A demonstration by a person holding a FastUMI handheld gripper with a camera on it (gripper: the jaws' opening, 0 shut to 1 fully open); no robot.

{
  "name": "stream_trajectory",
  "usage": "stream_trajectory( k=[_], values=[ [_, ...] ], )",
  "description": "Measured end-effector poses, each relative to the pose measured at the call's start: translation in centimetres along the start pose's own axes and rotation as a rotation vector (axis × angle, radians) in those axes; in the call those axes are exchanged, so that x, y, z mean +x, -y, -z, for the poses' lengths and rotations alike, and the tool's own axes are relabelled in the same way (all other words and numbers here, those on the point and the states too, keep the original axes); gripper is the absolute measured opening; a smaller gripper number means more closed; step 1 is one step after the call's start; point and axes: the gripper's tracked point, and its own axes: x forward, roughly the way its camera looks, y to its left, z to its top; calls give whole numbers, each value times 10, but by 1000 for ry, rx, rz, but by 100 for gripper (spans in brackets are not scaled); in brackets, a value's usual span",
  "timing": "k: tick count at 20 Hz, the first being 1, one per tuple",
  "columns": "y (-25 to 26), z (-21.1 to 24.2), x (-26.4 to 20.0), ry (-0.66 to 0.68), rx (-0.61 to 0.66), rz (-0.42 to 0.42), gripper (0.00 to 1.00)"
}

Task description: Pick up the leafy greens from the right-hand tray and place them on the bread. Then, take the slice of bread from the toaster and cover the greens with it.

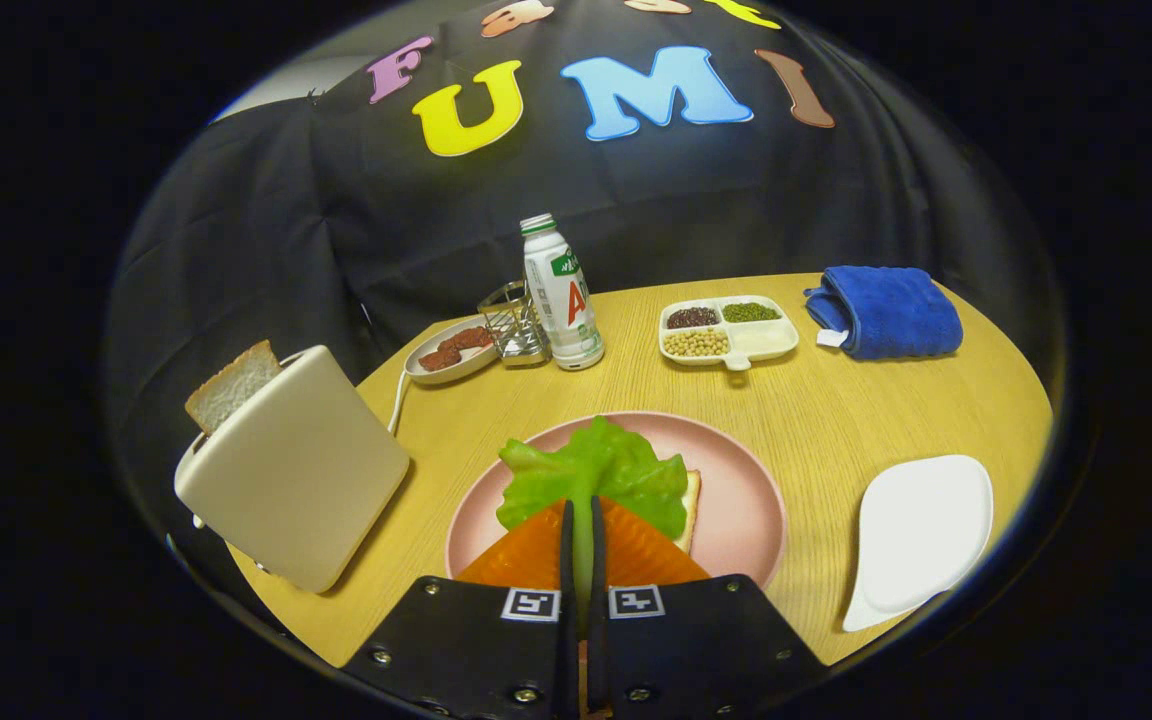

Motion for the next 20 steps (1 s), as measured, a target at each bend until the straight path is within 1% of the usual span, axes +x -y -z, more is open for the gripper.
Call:
stream_trajectory(
  k=[3,4,6,7,9,11,12,14,15,16,17,20],
  values=[
    [5,13,6,-20,-38,48,4],
    [5,15,9,-17,-48,54,6],
    [3,14,10,-2,-58,53,13],
    [2,15,9,0,-66,57,15],
    [-3,15,8,7,-77,43,24],
    [-12,16,10,17,-88,23,45],
    [-15,16,10,20,-103,26,69],
    [-16,18,10,29,-149,46,81],
    [-20,16,5,32,-165,51,81],
    [-21,17,7,38,-172,56,91],
    [-21,14,5,46,-177,66,96],
    [-26,-5,-7,104,-184,97,97]
  ],
)
